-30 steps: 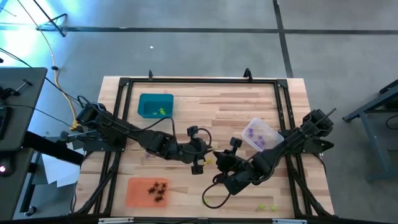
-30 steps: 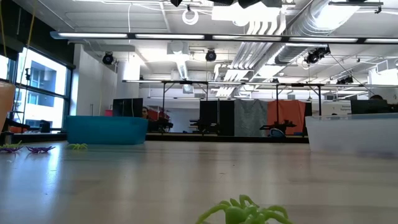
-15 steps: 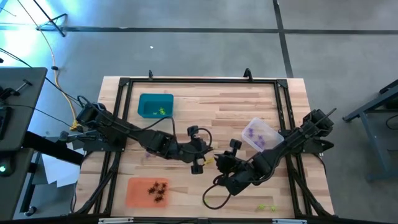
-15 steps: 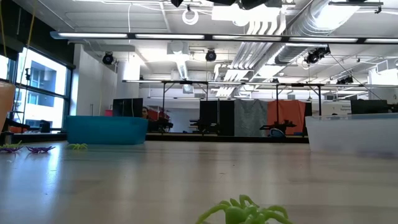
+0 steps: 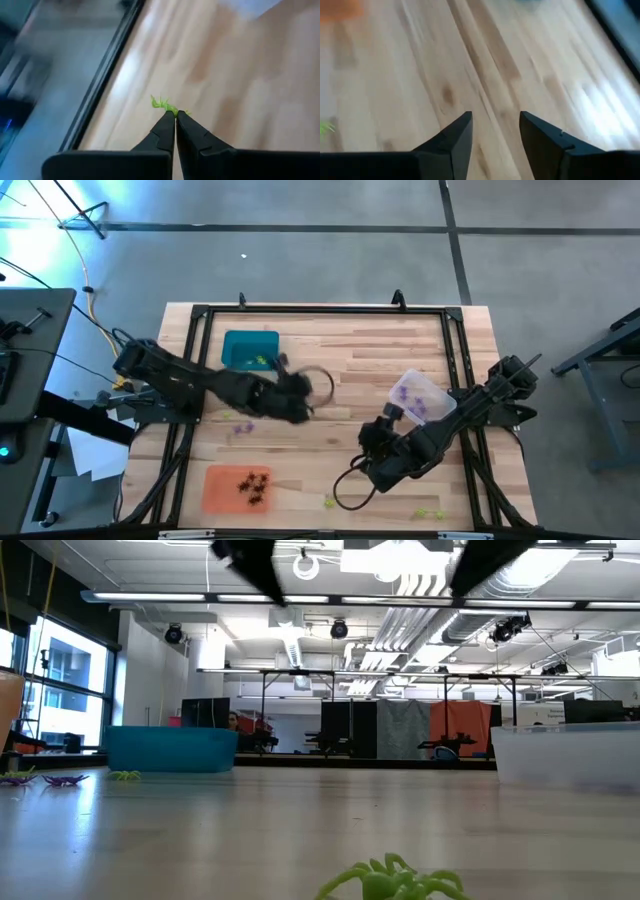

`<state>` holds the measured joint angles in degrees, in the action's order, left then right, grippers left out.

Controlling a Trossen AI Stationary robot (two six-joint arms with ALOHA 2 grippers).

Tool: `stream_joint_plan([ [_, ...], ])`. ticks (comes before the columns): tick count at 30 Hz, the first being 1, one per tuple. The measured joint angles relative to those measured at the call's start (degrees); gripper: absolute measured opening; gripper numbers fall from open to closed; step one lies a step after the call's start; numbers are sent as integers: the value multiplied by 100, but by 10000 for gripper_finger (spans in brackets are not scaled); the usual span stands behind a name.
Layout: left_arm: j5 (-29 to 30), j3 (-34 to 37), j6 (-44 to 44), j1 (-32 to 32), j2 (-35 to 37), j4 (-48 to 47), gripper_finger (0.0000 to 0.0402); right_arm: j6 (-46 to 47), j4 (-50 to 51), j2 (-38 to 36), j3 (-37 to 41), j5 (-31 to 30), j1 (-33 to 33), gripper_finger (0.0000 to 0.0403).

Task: Sort Halloween decoration
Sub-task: Put the green spider toy into the blue bin

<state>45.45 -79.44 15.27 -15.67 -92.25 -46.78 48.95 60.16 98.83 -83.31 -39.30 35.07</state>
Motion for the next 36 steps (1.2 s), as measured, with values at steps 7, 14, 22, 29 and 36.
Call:
stream_joint_plan([
  [7,-674,225,775,1555,321,-2171,0,1194,982,4,221,635,108,152],
  [14,-2111,1330,31,3175,777,-1448,0,1680,1223,7,361,790,306,149],
  [22,-2769,1995,-245,4093,916,-862,1,1703,1209,7,361,786,319,149],
  [29,-3038,2063,-414,4245,914,-835,36,1677,1207,7,361,789,279,149],
  [36,-3051,2063,-560,4271,914,-846,95,1675,1207,7,361,816,282,149],
])
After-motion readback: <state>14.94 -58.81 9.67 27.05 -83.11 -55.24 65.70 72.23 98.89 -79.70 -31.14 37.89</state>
